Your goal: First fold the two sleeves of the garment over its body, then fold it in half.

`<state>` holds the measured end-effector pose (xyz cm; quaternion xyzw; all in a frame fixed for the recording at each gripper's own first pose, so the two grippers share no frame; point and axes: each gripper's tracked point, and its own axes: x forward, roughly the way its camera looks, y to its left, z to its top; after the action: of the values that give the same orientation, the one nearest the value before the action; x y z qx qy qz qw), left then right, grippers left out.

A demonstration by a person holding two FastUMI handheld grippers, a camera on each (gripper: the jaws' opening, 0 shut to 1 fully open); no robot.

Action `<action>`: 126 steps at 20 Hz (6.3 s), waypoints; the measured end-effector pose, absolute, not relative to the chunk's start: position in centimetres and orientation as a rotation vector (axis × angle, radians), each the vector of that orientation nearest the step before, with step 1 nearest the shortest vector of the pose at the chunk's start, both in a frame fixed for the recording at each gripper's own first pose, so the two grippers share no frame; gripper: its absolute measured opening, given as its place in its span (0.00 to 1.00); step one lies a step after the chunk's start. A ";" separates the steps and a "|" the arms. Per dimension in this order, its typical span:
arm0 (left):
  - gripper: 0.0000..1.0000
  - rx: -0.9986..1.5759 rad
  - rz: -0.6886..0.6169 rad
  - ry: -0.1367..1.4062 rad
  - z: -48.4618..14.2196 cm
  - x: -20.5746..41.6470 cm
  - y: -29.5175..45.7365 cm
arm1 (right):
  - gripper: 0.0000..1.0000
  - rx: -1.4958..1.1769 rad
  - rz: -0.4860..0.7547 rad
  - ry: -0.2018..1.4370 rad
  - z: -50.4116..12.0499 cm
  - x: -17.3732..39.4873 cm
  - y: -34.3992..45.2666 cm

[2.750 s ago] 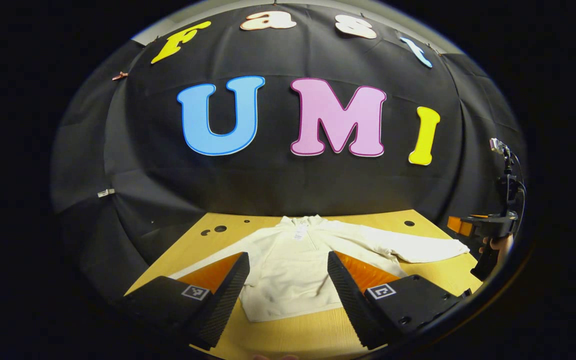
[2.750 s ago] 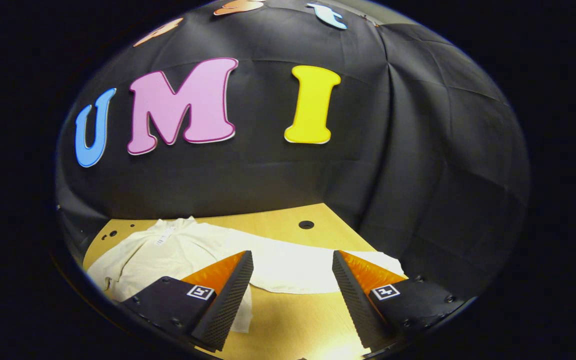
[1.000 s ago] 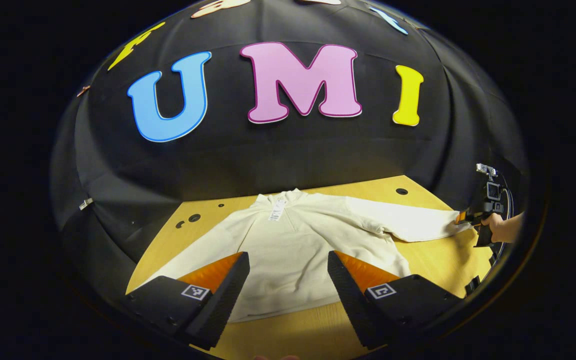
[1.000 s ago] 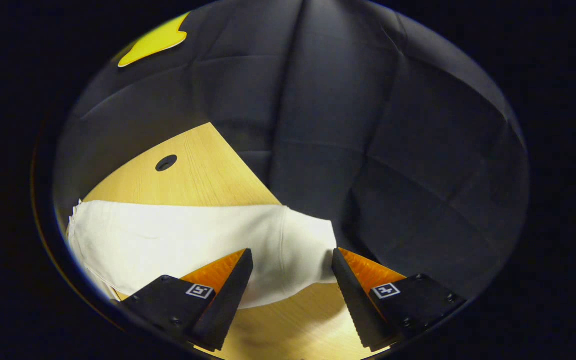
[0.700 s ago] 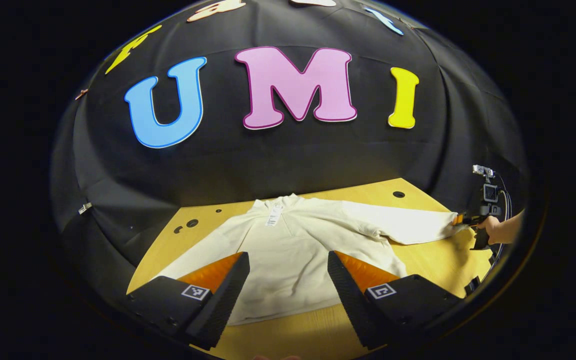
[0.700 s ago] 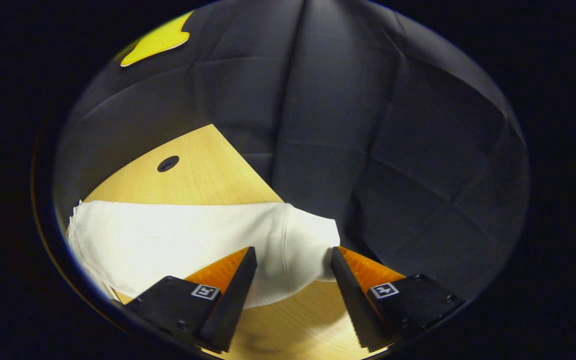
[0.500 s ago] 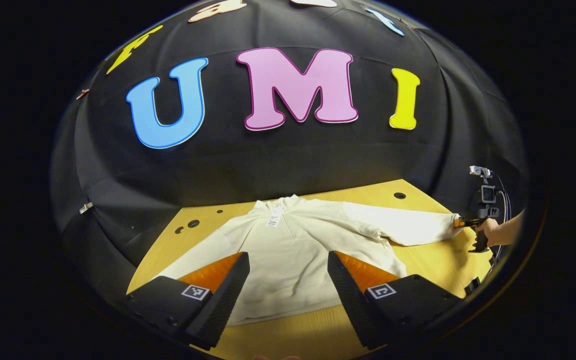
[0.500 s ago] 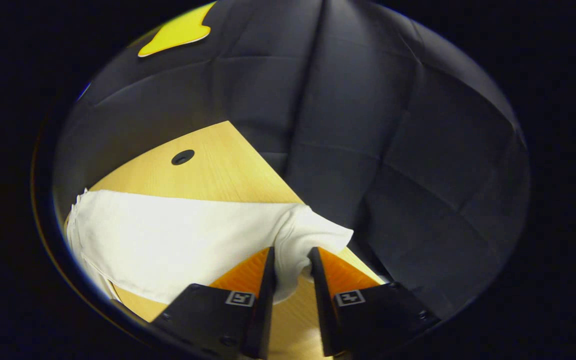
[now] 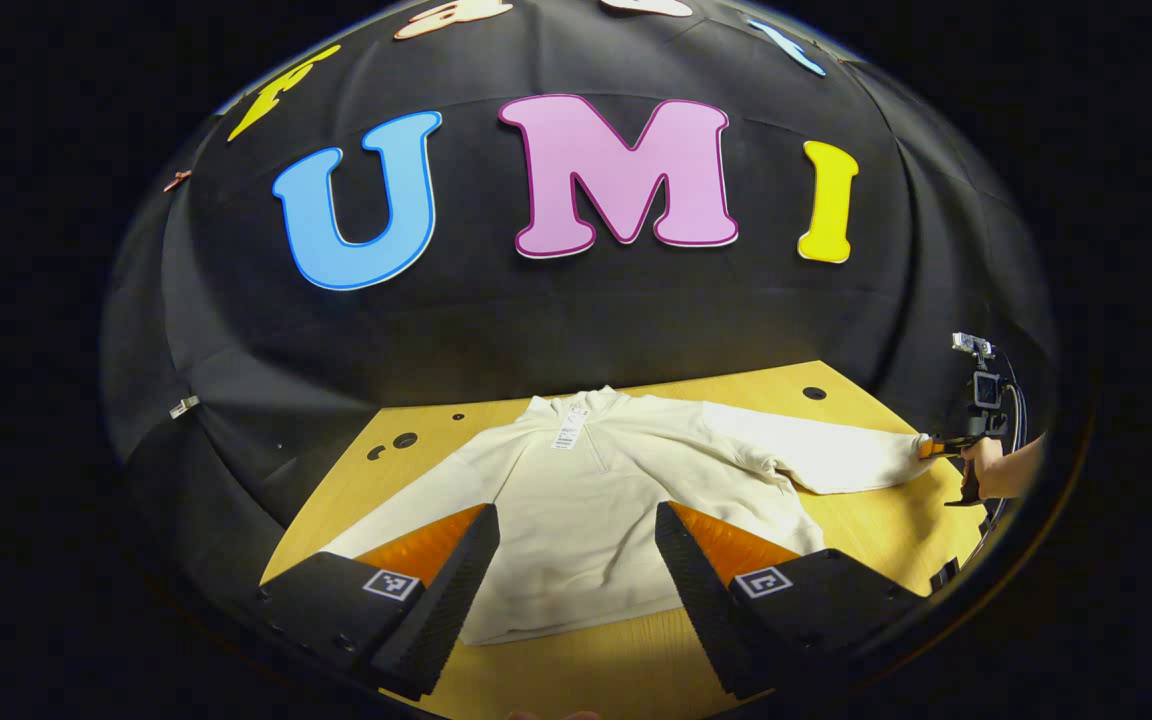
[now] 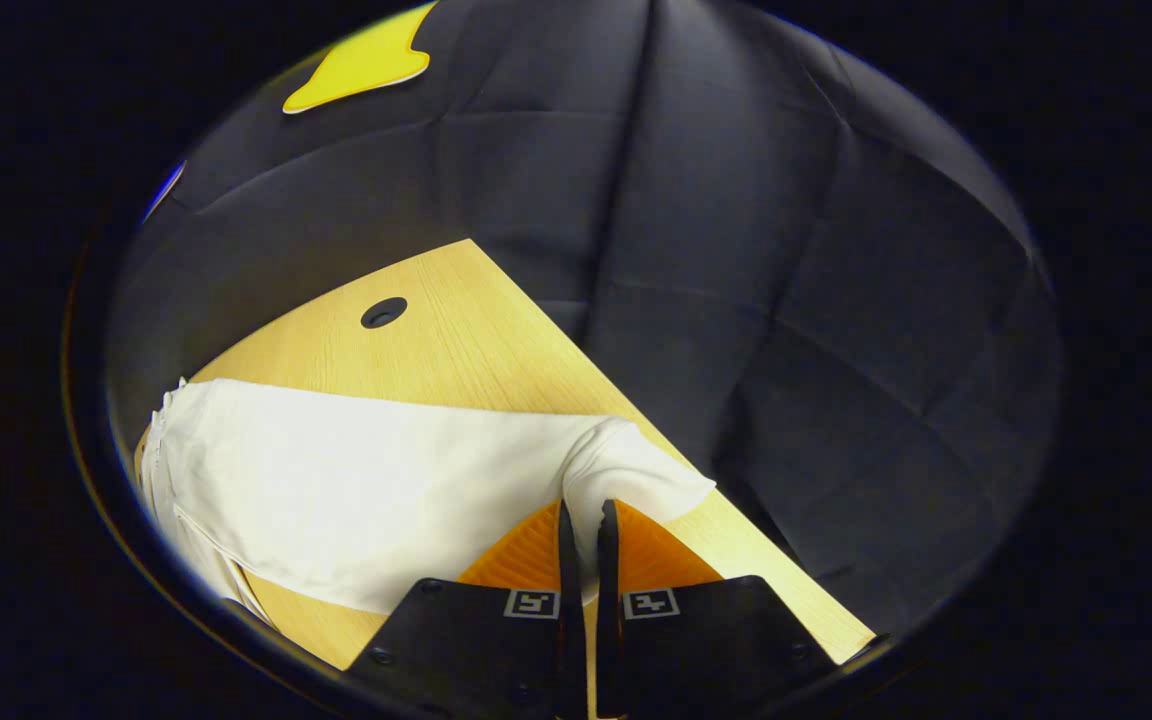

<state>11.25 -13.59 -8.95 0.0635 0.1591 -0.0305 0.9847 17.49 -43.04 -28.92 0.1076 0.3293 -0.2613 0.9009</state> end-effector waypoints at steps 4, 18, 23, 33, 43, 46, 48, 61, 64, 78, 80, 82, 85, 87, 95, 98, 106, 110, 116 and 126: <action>0.98 0.106 -0.046 0.305 -8.5 10.9 -12.3 | 0.08 0.212 -0.491 0.637 -24.2 17.7 -40.9; 0.99 -0.005 0.132 0.305 -8.9 8.3 -2.3 | 0.08 -0.053 -0.169 0.442 -8.8 28.8 -25.0; 0.98 -0.062 0.201 0.310 -9.6 7.7 1.8 | 0.08 -0.088 -0.045 0.417 -6.7 32.4 -15.3; 0.99 -0.104 0.318 0.338 -11.1 4.9 8.6 | 0.07 -0.076 0.187 0.424 -8.0 37.2 5.5; 0.99 -0.112 0.387 0.374 -13.2 4.5 12.3 | 0.07 -0.119 0.436 0.498 -15.5 38.0 26.6; 0.99 -0.108 0.409 0.384 -13.7 4.5 13.5 | 0.08 -0.178 0.463 0.541 -19.5 37.7 30.6; 0.99 -0.114 0.427 0.388 -13.9 4.2 14.1 | 0.14 -0.168 0.477 0.598 -22.0 36.5 32.9; 0.99 -0.163 0.609 0.442 -19.0 3.0 19.9 | 1.00 -0.054 0.574 0.559 -20.4 33.2 35.3; 0.99 -0.182 0.671 0.466 -21.0 3.1 21.9 | 1.00 -0.078 0.524 0.520 -18.6 33.7 30.5; 0.99 -0.351 0.908 0.565 -29.0 2.9 29.4 | 1.00 0.023 0.043 0.485 -13.2 31.8 -1.7; 0.99 -0.349 0.920 0.594 -30.3 2.6 29.6 | 1.00 0.031 -0.016 0.496 -13.2 30.0 -5.9; 0.99 -0.358 0.920 0.626 -31.4 2.5 29.5 | 1.00 0.045 -0.062 0.513 -13.0 28.0 -9.4; 1.00 -0.344 0.892 0.634 -32.1 2.9 29.2 | 0.99 0.002 -0.099 0.490 -11.8 25.5 -13.7; 0.98 -0.306 0.845 0.648 -32.2 3.4 28.8 | 0.99 -0.047 -0.113 0.480 -11.2 23.8 -16.1; 0.39 -0.317 0.798 0.632 -32.3 5.9 27.5 | 0.98 -0.124 -0.083 0.563 -14.5 17.6 -19.2; 0.11 -0.234 0.845 0.659 -32.1 6.6 27.7 | 0.98 -0.094 -0.066 0.571 -14.8 17.0 -19.4; 0.06 -0.287 0.743 0.648 -30.9 9.7 24.7 | 0.98 -0.088 -0.029 0.550 -15.1 18.3 -18.5; 0.06 -0.324 0.731 0.591 -28.4 11.2 24.5 | 1.00 -0.109 -0.026 0.550 -15.6 18.3 -18.3; 0.06 -0.366 0.676 0.494 -23.4 15.6 23.8 | 0.98 -0.063 -0.044 0.557 -16.9 16.8 -18.4; 0.06 -0.298 0.448 0.366 -14.2 28.1 16.8 | 0.98 -0.030 -0.101 0.563 -18.6 13.3 -20.1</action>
<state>28.11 16.79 -14.23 -0.1465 0.1799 0.2202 0.9475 13.28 -20.10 -18.57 -0.0149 0.2774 -0.0497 0.9593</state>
